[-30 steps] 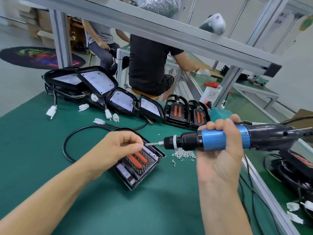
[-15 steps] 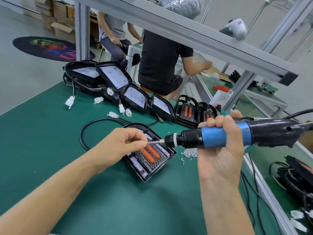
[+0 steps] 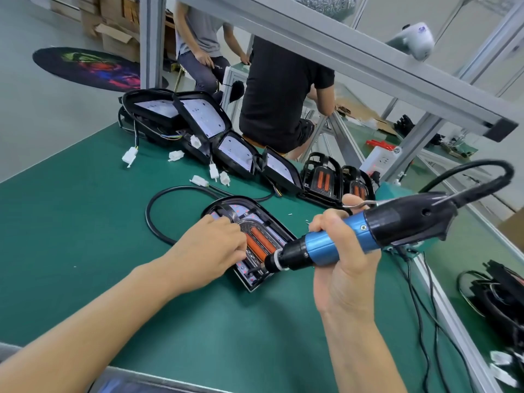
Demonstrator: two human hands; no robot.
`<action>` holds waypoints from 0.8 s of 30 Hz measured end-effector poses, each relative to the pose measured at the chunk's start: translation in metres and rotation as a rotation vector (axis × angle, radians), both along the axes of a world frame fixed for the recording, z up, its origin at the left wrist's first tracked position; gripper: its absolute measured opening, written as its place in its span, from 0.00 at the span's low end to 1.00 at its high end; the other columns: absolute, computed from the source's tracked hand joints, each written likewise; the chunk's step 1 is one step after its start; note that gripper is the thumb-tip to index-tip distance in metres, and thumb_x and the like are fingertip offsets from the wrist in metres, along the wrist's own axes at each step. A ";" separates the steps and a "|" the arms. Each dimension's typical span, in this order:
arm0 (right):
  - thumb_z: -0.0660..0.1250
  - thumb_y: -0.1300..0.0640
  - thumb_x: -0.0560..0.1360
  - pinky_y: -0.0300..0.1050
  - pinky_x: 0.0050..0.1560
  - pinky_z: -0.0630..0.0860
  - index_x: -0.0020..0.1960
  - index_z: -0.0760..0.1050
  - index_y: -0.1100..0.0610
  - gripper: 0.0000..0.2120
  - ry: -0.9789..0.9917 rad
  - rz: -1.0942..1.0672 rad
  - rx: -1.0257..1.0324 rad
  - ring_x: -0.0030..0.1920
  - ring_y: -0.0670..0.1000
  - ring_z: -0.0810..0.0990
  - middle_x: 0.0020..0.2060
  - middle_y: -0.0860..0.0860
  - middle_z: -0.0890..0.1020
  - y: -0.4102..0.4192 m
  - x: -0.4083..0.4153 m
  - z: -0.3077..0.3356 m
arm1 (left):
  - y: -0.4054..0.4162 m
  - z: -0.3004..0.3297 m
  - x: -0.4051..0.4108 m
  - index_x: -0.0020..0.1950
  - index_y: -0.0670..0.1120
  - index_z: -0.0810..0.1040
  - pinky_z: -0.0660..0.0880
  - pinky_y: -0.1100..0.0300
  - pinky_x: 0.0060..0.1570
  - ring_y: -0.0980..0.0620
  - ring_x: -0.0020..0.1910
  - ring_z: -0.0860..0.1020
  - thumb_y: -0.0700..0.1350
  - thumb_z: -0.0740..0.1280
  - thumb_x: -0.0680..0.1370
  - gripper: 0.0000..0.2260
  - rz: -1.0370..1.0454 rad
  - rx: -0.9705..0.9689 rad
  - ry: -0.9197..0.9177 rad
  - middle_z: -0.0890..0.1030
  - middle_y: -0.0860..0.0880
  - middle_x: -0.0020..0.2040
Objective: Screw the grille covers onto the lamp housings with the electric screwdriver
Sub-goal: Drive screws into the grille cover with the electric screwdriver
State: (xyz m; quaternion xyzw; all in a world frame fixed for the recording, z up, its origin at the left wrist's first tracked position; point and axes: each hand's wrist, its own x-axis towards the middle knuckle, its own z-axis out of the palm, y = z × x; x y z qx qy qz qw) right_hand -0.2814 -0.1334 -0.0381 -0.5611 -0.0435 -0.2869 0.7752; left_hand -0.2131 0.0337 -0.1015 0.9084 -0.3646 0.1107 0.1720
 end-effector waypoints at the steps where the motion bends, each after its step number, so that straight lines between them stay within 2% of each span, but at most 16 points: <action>1: 0.68 0.65 0.67 0.41 0.44 0.74 0.39 0.79 0.43 0.16 0.001 0.001 -0.011 0.37 0.53 0.73 0.34 0.50 0.74 0.000 0.001 -0.001 | 0.000 0.000 0.000 0.50 0.52 0.74 0.62 0.61 0.56 0.54 0.52 0.71 0.52 0.55 0.82 0.10 0.001 -0.001 -0.002 0.75 0.56 0.49; 6: 0.68 0.66 0.67 0.39 0.42 0.75 0.40 0.78 0.44 0.15 0.007 0.016 0.000 0.36 0.51 0.74 0.32 0.47 0.75 0.002 0.001 -0.002 | 0.000 -0.003 0.000 0.49 0.52 0.74 0.61 0.61 0.57 0.54 0.52 0.72 0.52 0.56 0.81 0.09 0.009 -0.015 0.013 0.75 0.56 0.48; 9: 0.68 0.67 0.68 0.40 0.42 0.76 0.42 0.75 0.49 0.13 -0.002 0.032 0.026 0.35 0.49 0.75 0.32 0.45 0.76 0.002 0.001 -0.003 | 0.001 -0.003 -0.001 0.49 0.53 0.74 0.61 0.61 0.57 0.55 0.51 0.72 0.52 0.55 0.82 0.09 0.016 -0.014 0.017 0.75 0.56 0.48; 12: 0.68 0.67 0.68 0.40 0.42 0.76 0.38 0.76 0.47 0.14 -0.007 0.048 0.023 0.35 0.50 0.75 0.32 0.47 0.75 0.003 0.001 -0.003 | 0.001 -0.001 -0.001 0.48 0.53 0.74 0.62 0.61 0.57 0.55 0.50 0.72 0.51 0.56 0.81 0.09 0.017 -0.010 0.025 0.75 0.56 0.47; 19: 0.67 0.68 0.68 0.39 0.43 0.76 0.38 0.77 0.46 0.15 -0.029 0.078 -0.017 0.36 0.50 0.75 0.32 0.47 0.76 0.002 0.000 -0.004 | 0.000 0.000 0.000 0.49 0.54 0.74 0.61 0.64 0.55 0.57 0.50 0.72 0.52 0.55 0.82 0.09 0.027 0.041 0.031 0.74 0.58 0.47; 22: 0.68 0.67 0.68 0.39 0.43 0.76 0.38 0.77 0.46 0.15 -0.017 0.071 0.029 0.36 0.49 0.76 0.33 0.47 0.76 0.002 -0.003 -0.003 | 0.000 0.005 0.000 0.49 0.54 0.72 0.61 0.63 0.57 0.58 0.51 0.71 0.52 0.54 0.82 0.09 0.016 0.081 0.036 0.74 0.58 0.49; 24: 0.70 0.65 0.67 0.41 0.43 0.75 0.41 0.76 0.46 0.13 0.001 0.012 0.084 0.37 0.50 0.75 0.34 0.47 0.76 -0.005 -0.004 -0.001 | 0.002 0.011 0.001 0.48 0.54 0.73 0.62 0.62 0.55 0.57 0.50 0.72 0.51 0.56 0.82 0.08 0.015 0.039 0.033 0.74 0.59 0.46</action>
